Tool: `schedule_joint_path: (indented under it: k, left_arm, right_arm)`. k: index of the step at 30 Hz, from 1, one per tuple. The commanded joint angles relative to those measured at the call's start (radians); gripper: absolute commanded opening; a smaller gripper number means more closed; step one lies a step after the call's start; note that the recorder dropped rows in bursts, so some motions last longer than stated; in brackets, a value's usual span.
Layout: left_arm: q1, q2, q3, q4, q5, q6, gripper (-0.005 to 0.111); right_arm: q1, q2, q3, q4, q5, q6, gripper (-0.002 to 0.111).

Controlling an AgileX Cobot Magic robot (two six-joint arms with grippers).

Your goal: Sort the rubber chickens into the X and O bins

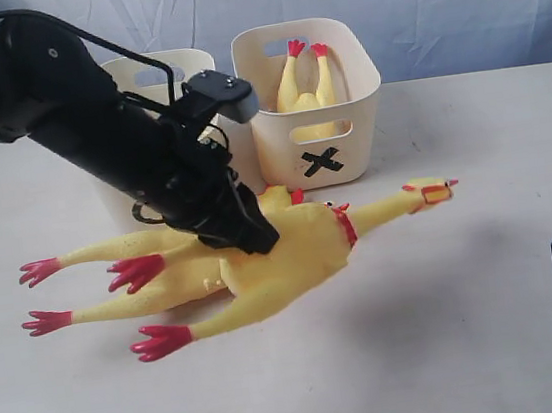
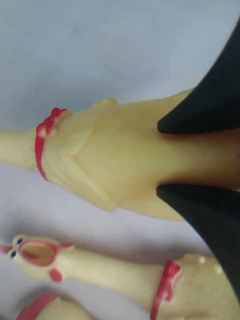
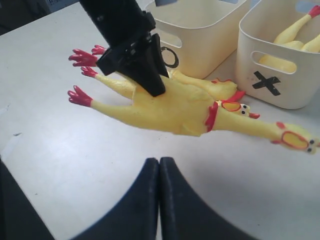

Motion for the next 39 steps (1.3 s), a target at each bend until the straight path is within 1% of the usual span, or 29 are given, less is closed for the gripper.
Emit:
schedule_joint_path:
  k: [1,5,9,12,18,22,25,33,39]
  left_arm:
    - [0.04,-0.048,-0.01,-0.043,-0.069,0.016,0.0]
    - [0.081,-0.08,-0.01,-0.095,-0.075,0.061,0.0]
    - [0.113,-0.113,-0.01,-0.099,-0.085,0.063,0.0]
    - [0.139,-0.144,-0.01,-0.109,-0.125,0.063,0.0]
    - [0.18,-0.198,-0.01,-0.148,-0.284,0.064,0.0]
    - [0.196,-0.205,-0.01,-0.153,-0.352,0.072,0.0]
    - [0.198,-0.205,-0.01,-0.155,-0.421,0.072,0.0]
    - [0.198,-0.198,-0.01,-0.207,-0.686,0.072,0.0]
    - [0.198,-0.139,-0.01,-0.22,-0.767,0.072,0.0]
  right_arm:
    - [-0.003,-0.004,0.004,-0.006,-0.013,-0.002,-0.001]
    - [-0.003,-0.004,0.004,-0.006,-0.015,-0.002,-0.001]
    - [-0.003,-0.004,0.004,-0.006,-0.019,-0.002,-0.001]
    - [-0.003,-0.004,0.004,-0.006,-0.019,-0.002,-0.001]
    - [-0.003,-0.004,0.004,-0.006,-0.019,-0.002,-0.001]
    - [-0.003,-0.004,0.004,-0.006,-0.019,-0.002,-0.001]
    - [-0.003,-0.004,0.004,-0.006,-0.019,0.0,-0.001]
    - [-0.003,-0.004,0.004,-0.006,-0.019,0.0,-0.001]
    - [-0.003,-0.004,0.004,-0.003,-0.019,0.0,-0.001]
